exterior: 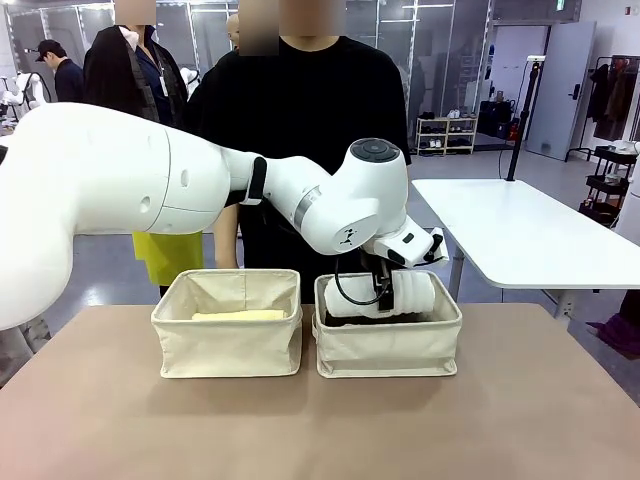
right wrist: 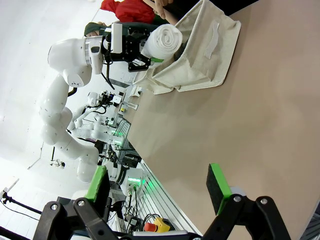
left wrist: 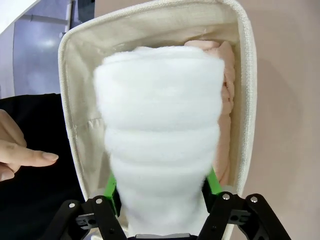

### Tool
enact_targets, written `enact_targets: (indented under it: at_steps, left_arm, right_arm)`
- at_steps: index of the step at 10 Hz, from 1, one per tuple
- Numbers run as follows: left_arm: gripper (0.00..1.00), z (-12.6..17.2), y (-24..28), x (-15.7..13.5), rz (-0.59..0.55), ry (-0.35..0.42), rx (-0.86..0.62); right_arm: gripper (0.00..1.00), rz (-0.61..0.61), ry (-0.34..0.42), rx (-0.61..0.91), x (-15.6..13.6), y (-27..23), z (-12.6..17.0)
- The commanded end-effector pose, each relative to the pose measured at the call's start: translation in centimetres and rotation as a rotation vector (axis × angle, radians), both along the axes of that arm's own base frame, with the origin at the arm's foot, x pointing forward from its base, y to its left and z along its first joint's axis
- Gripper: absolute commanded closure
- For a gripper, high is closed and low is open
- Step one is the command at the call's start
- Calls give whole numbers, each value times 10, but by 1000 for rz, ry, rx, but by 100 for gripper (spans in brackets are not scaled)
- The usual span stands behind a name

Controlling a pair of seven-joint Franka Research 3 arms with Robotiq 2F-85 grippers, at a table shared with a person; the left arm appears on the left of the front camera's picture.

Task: Divide the towels into two baskets.
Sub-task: Pick up one hotel-folded towel from the bottom of the table and place it in the Fabric basket indicated by the person.

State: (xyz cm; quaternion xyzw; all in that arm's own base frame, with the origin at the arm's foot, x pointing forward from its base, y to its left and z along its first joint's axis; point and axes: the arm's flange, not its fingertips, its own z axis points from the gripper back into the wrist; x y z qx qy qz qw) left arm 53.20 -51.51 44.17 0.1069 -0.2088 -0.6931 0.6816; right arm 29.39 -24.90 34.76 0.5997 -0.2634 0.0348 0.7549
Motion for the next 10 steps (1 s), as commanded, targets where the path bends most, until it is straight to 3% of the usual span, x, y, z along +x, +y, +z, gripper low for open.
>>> enact_targets:
  at_steps: [1,2,3,5,6,10]
  left_arm:
    - [1,4,2,-6,18,-39,-6]
    - [7,5,2,-6,16,-34,-7]
    - [0,6,2,-6,19,-36,-8]
    - [0,5,8,-11,98,-74,-1]
    - [0,5,0,-1,0,-6,-5]
    - [0,5,0,-1,0,-6,-5]
  right_arm:
    - [2,-7,24,9,-2,2,4]
    - [2,-7,24,9,-2,2,4]
    - [2,-7,24,9,-2,2,4]
    - [2,-7,24,9,-2,2,4]
    - [2,-7,24,9,-2,2,4]
    - [2,-7,24,9,-2,2,4]
